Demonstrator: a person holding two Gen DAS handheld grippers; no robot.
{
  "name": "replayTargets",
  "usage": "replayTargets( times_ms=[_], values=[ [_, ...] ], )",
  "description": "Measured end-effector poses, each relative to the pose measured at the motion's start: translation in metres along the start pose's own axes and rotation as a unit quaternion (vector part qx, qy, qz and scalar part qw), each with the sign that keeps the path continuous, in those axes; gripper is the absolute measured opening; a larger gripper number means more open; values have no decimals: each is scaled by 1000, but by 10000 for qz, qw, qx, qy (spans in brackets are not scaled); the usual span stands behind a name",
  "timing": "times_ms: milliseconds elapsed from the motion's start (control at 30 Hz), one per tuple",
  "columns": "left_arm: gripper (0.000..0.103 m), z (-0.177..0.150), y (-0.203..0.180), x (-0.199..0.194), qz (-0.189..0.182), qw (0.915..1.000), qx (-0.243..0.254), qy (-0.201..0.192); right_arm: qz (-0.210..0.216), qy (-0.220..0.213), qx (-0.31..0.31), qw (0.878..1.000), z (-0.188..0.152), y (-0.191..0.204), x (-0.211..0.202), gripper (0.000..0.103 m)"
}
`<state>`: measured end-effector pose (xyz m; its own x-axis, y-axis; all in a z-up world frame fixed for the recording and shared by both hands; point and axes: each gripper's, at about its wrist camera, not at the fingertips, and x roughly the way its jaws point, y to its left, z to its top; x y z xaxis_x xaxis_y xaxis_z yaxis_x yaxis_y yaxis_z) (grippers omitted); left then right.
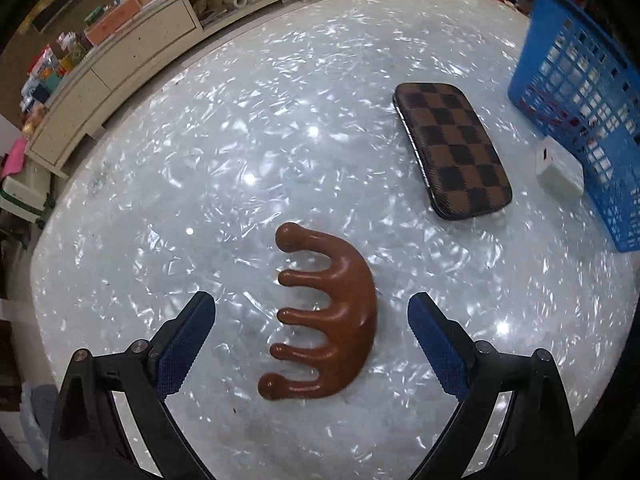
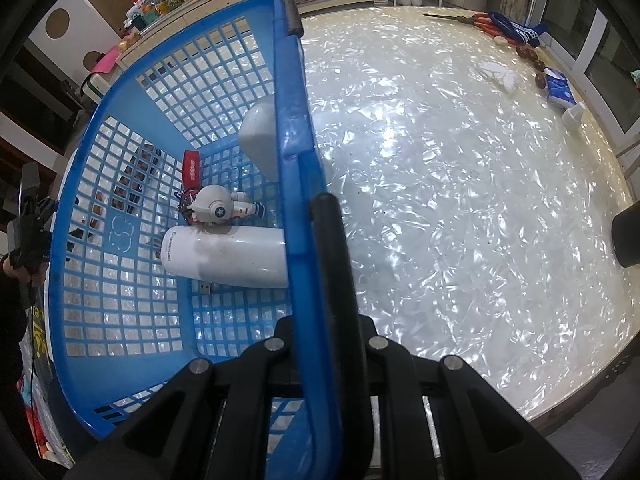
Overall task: Organize rigid objects
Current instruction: 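Move the left tool back and grasp the brown wooden comb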
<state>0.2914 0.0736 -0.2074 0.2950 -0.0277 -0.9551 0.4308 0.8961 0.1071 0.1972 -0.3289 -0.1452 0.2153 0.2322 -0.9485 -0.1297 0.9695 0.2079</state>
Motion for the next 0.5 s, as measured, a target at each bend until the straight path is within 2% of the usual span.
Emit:
replayTargets(
  times_ms=[67, 200, 267, 367, 433, 500],
  values=[
    [98, 0, 3, 3, -90, 9999, -9, 64, 2, 3, 1, 10000, 0, 0, 0, 11],
    [84, -2, 7, 8, -210, 9997, -40, 99, -22, 2, 0, 10000, 0, 1, 0, 12],
    [79, -5, 14, 9, -476, 9985, -251, 39, -29, 1, 10, 10000, 0, 1, 0, 11],
    [73, -11, 15, 6, -497, 9982, -310, -89, -32, 4, 23, 10000, -1, 1, 0, 12],
    [56, -13, 11, 2, -530, 9982, -267, -118, -32, -5, 25, 10000, -1, 0, 0, 11],
    [56, -16, 5, -1, -524, 9985, -155, -78, -33, -8, 32, 10000, -1, 1, 0, 12]
  ],
)
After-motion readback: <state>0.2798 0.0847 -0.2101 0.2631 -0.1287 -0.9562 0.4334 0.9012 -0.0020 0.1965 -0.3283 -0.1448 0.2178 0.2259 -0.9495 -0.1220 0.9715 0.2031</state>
